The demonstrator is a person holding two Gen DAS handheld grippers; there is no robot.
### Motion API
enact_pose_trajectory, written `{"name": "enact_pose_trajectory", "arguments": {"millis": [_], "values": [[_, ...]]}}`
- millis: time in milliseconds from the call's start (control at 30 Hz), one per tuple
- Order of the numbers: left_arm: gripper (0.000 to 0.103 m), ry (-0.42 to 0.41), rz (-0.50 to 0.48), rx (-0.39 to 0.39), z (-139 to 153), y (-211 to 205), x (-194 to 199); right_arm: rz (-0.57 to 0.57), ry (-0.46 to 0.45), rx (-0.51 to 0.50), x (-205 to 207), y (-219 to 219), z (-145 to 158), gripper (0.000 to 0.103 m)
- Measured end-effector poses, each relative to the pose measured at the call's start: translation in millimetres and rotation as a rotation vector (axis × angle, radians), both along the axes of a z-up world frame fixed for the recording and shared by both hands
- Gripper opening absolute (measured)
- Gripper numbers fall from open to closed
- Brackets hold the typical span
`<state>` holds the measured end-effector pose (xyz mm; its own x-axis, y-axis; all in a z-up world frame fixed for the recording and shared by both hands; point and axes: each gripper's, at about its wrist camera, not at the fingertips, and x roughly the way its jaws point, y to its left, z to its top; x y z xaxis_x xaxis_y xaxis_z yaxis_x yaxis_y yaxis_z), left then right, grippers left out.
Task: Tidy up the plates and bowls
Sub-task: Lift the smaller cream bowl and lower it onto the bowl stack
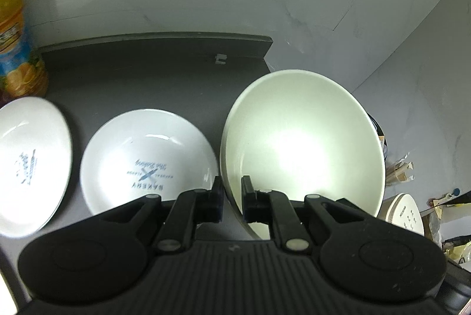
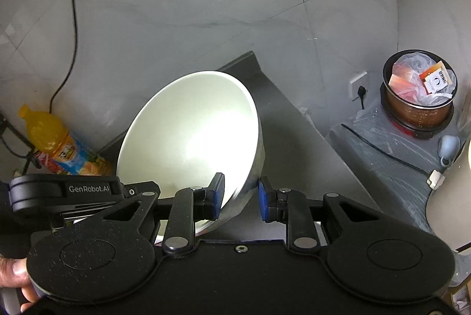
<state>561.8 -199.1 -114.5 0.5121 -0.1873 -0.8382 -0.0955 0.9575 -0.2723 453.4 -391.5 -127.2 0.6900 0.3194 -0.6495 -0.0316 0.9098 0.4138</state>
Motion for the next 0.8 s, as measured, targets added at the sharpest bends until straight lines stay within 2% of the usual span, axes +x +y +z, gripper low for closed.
{"name": "enact_pose_trajectory", "arguments": {"millis": [133, 233, 433, 533, 800], "values": [[0.011, -0.014, 0.005, 0.019, 9, 2, -19, 0.041, -0.011, -0.008, -12, 2, 8, 0.024], [0.011, 0.002, 0.036, -0.002, 13, 7, -34, 0.068, -0.011, -0.027, -21, 6, 13, 0.024], [0.011, 0.04, 0.087, 0.031, 24, 6, -54, 0.121, 0.019, -0.019, -29, 13, 19, 0.024], [0.011, -0.015, 0.072, 0.051, 34, 10, -66, 0.155, 0.0, -0.028, -39, 22, 24, 0.024], [0.012, 0.058, 0.102, -0.009, 14, 39, -93, 0.196, 0.034, -0.033, -55, 35, 14, 0.024]]}}
